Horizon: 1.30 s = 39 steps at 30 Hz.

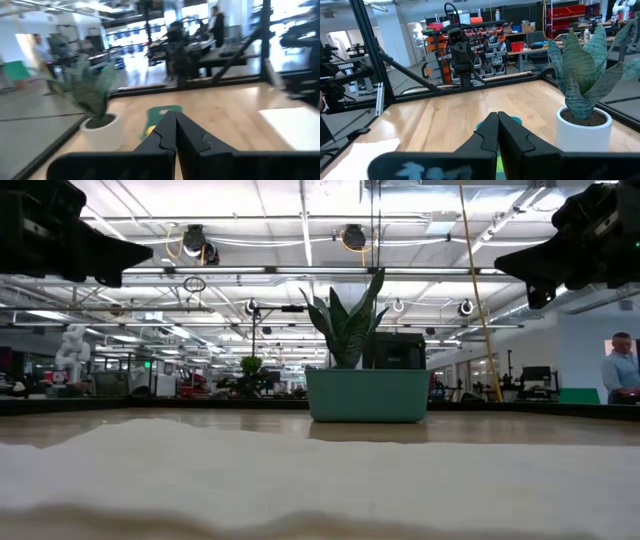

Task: Pick and placing Produce into tupperware
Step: Return to Home Position

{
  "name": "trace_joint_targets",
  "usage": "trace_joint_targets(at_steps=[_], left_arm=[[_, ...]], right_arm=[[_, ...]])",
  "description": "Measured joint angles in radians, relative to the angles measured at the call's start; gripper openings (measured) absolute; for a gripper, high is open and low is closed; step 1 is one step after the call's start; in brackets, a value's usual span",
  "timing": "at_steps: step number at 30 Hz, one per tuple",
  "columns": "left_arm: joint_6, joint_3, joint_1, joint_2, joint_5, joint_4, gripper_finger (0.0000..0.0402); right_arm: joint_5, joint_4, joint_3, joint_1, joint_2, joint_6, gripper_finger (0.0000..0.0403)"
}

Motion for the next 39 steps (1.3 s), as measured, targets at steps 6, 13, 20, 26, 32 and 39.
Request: trace_joint_targets(at_steps=[6, 13, 20, 26, 32, 39], left_arm=[[-0.08, 0.001, 0.007, 0.0, 0.051, 0.011, 0.0001], [-0.112, 0.001, 0.05, 0.0, 0.047, -0.046, 0.0001], [-0.121, 0.002, 0.076, 0.0, 0.047, -0.047, 0.0002], [-0.123, 0.002, 0.08, 0.0, 0.055, -0.054, 0.0002], [-0.132, 0.002, 0.08, 0.0, 0.056, -0.052, 0.0003], [-0.138, 0.002, 0.08, 0.0, 0.056, -0.053, 0.002]], right_arm=[[0.0, -0.001, 0.0, 0.0, 0.0, 0.031, 0.0], [-0.003, 0.062, -0.054, -0.002, -0.001, 0.041, 0.0], [0.0, 0.062, -0.058, -0.002, 0.0, 0.047, 0.0], [0.0, 0.061, -0.06, -0.002, 0.0, 0.041, 0.0], [0.0, 0.063, -0.061, -0.002, 0.0, 0.013, 0.0], [0.0, 0.115, -0.062, -0.002, 0.0, -0.005, 0.0]])
